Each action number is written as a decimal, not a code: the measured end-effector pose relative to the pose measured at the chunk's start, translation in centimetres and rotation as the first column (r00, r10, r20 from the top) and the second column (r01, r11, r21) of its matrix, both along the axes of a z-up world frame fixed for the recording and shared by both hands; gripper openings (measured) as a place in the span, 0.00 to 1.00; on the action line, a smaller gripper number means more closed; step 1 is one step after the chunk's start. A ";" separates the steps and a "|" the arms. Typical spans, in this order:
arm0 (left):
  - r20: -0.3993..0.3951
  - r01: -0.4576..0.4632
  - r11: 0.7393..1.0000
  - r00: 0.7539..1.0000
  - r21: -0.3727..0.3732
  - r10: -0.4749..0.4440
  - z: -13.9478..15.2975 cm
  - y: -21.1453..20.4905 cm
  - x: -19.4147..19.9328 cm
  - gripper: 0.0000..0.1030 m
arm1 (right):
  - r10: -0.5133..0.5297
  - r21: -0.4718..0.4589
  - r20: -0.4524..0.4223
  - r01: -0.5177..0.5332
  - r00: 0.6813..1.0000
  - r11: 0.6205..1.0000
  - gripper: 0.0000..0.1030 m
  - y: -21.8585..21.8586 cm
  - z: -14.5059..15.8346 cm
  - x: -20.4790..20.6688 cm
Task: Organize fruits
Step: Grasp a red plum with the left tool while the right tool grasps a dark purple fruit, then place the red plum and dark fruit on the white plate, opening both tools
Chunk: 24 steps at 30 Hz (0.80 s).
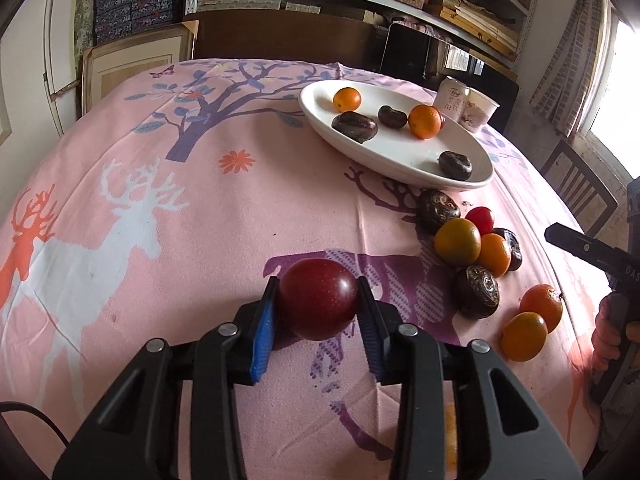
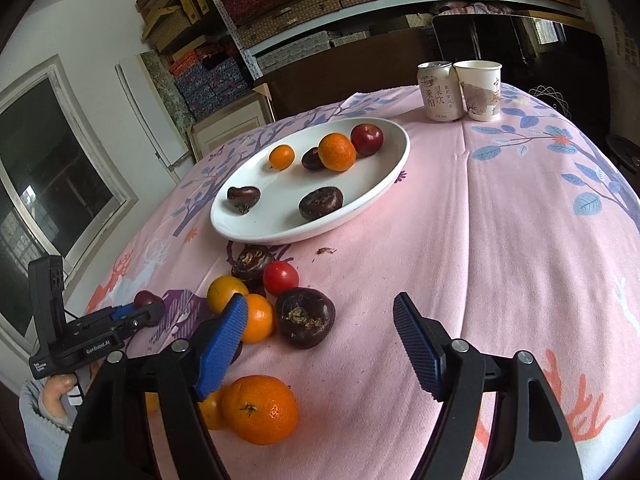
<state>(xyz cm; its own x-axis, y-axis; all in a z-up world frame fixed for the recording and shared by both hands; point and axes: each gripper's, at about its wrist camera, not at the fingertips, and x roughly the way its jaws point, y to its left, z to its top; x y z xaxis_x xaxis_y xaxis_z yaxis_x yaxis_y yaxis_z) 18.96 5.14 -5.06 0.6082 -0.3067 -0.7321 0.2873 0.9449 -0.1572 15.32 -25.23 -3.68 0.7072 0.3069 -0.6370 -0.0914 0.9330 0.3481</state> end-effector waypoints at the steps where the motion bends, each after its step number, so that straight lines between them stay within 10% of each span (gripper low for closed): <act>1: -0.001 0.005 1.000 1.000 0.000 -0.005 0.0 -0.1 0.0 0.36 | 0.012 -0.014 -0.013 -0.012 1.000 1.000 0.64 0.4 -0.3 0.1; 4: -0.005 0.017 1.000 1.000 0.011 -0.017 -0.1 -0.5 0.0 0.36 | 0.049 -0.054 -0.051 -0.051 0.998 0.997 0.49 1.5 -1.1 0.5; 24: 0.013 0.082 0.996 0.997 -0.017 -0.082 0.1 -1.7 -0.2 0.36 | 0.089 -0.159 -0.056 -0.097 0.994 0.982 0.41 3.6 -1.2 1.9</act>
